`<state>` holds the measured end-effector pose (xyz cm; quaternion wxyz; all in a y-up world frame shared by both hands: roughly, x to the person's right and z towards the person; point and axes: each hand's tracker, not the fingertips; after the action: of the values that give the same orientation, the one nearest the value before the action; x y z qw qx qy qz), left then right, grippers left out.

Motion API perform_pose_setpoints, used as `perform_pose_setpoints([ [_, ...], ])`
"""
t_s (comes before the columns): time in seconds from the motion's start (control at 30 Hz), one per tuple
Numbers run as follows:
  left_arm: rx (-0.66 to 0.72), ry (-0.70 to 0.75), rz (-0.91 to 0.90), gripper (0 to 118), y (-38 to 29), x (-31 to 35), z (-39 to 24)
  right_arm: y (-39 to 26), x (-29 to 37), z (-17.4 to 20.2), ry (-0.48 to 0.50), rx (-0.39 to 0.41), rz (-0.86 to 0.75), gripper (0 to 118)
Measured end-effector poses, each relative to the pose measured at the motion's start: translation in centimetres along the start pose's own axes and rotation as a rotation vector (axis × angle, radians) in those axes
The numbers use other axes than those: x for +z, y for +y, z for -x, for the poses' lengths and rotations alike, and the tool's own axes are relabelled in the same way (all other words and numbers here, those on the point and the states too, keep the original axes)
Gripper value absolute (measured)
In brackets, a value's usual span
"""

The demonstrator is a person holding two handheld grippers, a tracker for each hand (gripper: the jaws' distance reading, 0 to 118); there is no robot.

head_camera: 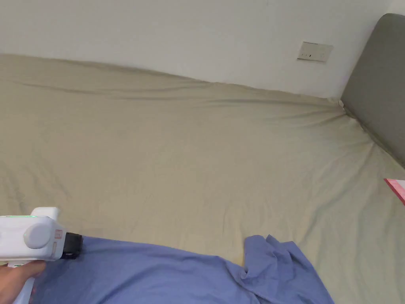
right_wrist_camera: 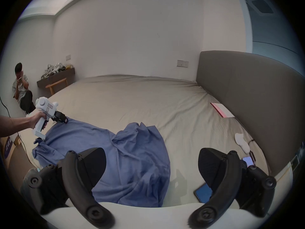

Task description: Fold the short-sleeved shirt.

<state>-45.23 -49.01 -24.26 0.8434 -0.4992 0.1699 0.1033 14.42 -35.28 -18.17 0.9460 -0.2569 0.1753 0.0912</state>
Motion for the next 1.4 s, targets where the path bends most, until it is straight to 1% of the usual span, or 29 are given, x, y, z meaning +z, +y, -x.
perform_pose_setpoints([
  [0.03, -0.029, -0.032, -0.025, 70, -0.2, 0.5, -0.1, 0.4, -1.4, 0.0, 0.002, 0.012, 0.015, 114],
  [0.07, -0.047, -0.017, -0.023, 55, -0.4, 0.9, -0.4, 1.0, -2.6, 0.7, 0.002, 0.027, 0.033, 114],
  [0.1, -0.081, 0.000, -0.016, 37, -0.4, 1.4, -0.9, 1.3, -3.9, 0.9, 0.006, 0.036, 0.047, 114],
  [0.17, -0.158, 0.042, -0.061, 20, -0.5, 2.7, -2.4, 1.9, -6.5, 1.1, 0.001, 0.046, 0.071, 114],
  [0.2, -0.202, 0.089, -0.064, 3, -0.7, 3.1, -3.0, 2.0, -7.5, 1.3, 0.001, 0.053, 0.078, 114],
  [0.23, -0.217, 0.106, -0.052, 2, -1.2, 3.2, -3.8, 2.2, -8.8, 1.4, 0.015, 0.069, 0.090, 114],
  [0.27, -0.221, 0.095, -0.044, 2, -1.3, 1.5, -3.1, 2.3, -10.3, 1.3, 0.026, 0.078, 0.113, 114],
  [0.3, -0.211, 0.087, -0.051, 2, -1.7, 1.8, -3.3, 2.4, -11.8, 1.2, 0.041, 0.082, 0.160, 114],
  [0.37, -0.169, -0.029, -0.051, 2, -2.1, 2.5, -3.2, 1.7, -15.4, -0.1, 0.062, 0.070, 0.245, 114],
  [0.43, -0.131, -0.061, -0.062, 2, -2.4, 2.9, -2.6, 1.2, -18.8, -1.2, 0.066, 0.027, 0.348, 114],
  [0.53, -0.127, -0.053, -0.077, 1, -2.1, 4.0, -1.9, 0.2, -22.4, -2.3, 0.092, -0.067, 0.475, 113],
  [0.6, -0.120, -0.052, -0.083, 1, -1.8, 4.4, -1.1, -0.7, -24.2, -2.3, 0.086, -0.076, 0.560, 110],
  [0.63, -0.114, -0.051, -0.089, 2, -1.6, 4.7, -0.5, -1.3, -24.9, -2.1, 0.058, -0.033, 0.594, 102],
  [0.67, -0.096, -0.065, -0.091, 2, -1.5, 5.1, -0.3, -1.9, -25.2, -2.0, 0.046, 0.001, 0.617, 90],
  [0.7, -0.079, -0.077, -0.096, 2, -1.5, 5.4, 0.1, -2.4, -25.0, -2.0, 0.081, -0.022, 0.609, 90],
  [0.73, -0.063, -0.088, -0.097, 1, -1.4, 5.6, 0.5, -1.7, -23.9, -1.4, 0.058, -0.062, 0.535, 84],
  [0.77, -0.056, -0.095, -0.097, 2, -1.4, 5.8, 0.8, -1.3, -23.7, -1.3, 0.078, -0.068, 0.570, 75],
  [0.8, -0.045, -0.106, -0.102, 2, -1.5, 6.2, 0.7, -1.1, -23.3, -1.2, 0.076, -0.064, 0.570, 57],
  [0.83, -0.039, -0.115, -0.102, 2, -1.5, 6.4, 0.9, -0.9, -22.7, -0.9, 0.072, -0.046, 0.558, 14],
  [0.87, -0.038, -0.115, -0.103, 2, -1.5, 6.5, 0.9, -0.9, -22.9, -1.9, 0.071, -0.022, 0.542, 4],
  [0.9, -0.035, -0.113, -0.104, 2, -1.6, 6.6, 0.9, -0.8, -22.6, -1.8, 0.045, 0.005, 0.521, 4],
  [0.93, -0.036, -0.110, -0.103, 2, -1.9, 7.2, 0.2, -0.7, -22.5, -1.6, 0.043, 0.008, 0.536, 4],
  [1.0, -0.043, -0.113, -0.111, 2, -2.1, 7.8, 0.0, -0.4, -22.4, -1.4, 0.059, 0.002, 0.549, 4],
  [1.07, -0.042, -0.121, -0.114, 2, -2.2, 8.6, -0.2, 0.1, -21.7, -1.5, 0.086, -0.029, 0.535, 4],
  [1.2, -0.047, -0.151, -0.144, 2, -2.2, 11.0, 0.4, 2.3, -19.0, -2.6, 0.138, -0.164, 0.458, 4],
  [1.3, -0.051, -0.214, -0.180, 2, -2.6, 13.2, 0.7, 3.1, -17.1, -3.7, 0.199, -0.229, 0.428, 4],
  [1.37, -0.055, -0.265, -0.214, 2, -3.0, 14.9, 1.0, 3.5, -15.8, -4.2, 0.236, -0.288, 0.407, 4],
  [1.4, -0.053, -0.294, -0.255, 2, -3.5, 15.9, 1.3, 3.8, -14.1, -3.8, 0.259, -0.318, 0.396, 4],
])
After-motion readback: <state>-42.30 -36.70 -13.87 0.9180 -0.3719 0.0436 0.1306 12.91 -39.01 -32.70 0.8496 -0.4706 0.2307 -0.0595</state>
